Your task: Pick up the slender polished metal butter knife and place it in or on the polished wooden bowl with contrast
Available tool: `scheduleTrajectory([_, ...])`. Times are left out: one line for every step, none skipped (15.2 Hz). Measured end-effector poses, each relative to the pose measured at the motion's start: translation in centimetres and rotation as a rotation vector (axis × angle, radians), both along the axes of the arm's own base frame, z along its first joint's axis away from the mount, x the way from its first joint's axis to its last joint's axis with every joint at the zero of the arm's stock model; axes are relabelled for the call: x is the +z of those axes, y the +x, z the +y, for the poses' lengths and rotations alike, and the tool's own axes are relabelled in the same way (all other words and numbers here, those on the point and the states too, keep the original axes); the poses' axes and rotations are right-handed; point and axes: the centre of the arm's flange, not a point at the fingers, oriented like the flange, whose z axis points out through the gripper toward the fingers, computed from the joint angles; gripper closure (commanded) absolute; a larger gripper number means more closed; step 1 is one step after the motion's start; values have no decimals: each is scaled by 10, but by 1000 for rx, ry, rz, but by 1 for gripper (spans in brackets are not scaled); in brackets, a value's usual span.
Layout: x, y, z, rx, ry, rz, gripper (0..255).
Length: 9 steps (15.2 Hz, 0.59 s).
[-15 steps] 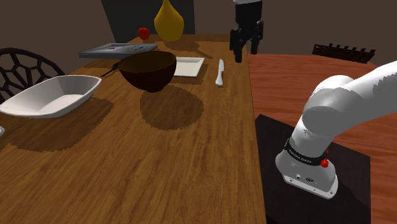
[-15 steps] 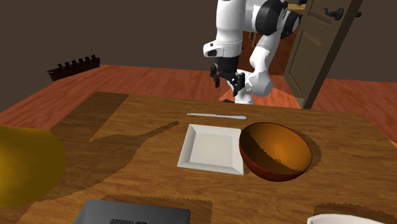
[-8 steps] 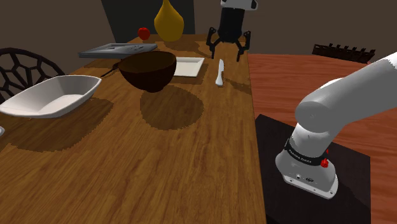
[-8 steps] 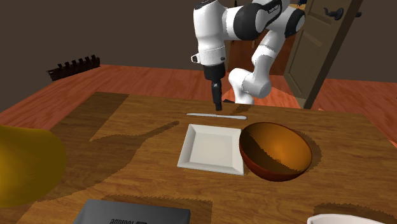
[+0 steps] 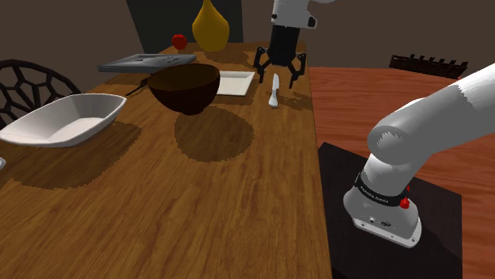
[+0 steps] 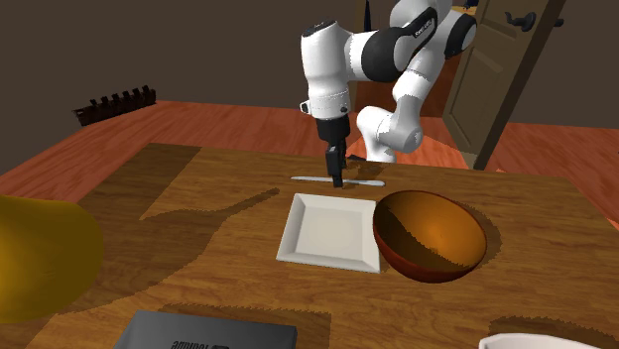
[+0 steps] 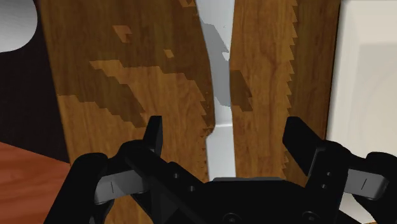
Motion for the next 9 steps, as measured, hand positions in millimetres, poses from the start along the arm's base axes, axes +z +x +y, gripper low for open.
scheduleTrajectory([-2, 0, 0, 0, 0, 0, 0])
scheduleTrajectory([-3, 0, 0, 0, 0, 0, 0])
scheduleTrajectory([-4, 0, 0, -1, 0, 0, 0])
scheduleTrajectory([-4, 0, 0, -1, 0, 0, 0])
scheduleTrajectory([-4, 0, 0, -1, 0, 0, 0])
scheduleTrajectory([-5, 0, 0, -1, 0, 0, 0])
scheduleTrajectory([-5, 0, 0, -1, 0, 0, 255])
scheduleTrajectory([-3, -1, 0, -1, -1, -4, 255])
scheduleTrajectory([1, 0, 0, -2, -2, -11, 255])
